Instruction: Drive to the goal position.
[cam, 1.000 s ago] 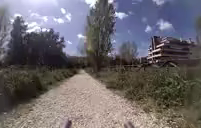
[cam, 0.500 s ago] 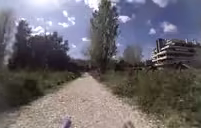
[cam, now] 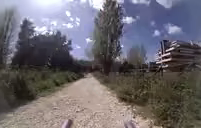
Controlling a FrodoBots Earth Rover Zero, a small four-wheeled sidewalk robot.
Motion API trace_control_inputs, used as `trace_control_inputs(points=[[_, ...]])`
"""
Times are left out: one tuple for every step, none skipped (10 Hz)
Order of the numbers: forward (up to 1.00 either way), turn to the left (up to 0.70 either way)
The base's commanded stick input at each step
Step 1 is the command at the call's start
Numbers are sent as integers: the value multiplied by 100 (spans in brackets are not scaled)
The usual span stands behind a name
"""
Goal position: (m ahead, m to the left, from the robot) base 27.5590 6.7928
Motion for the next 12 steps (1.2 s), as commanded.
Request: trace_control_inputs(points=[[84, 0], [85, 0], [85, 0], [85, 0], [85, 0], [85, 0], [85, 0], [85, 0], [85, 0], [85, 0], [85, 0], [85, 0]])
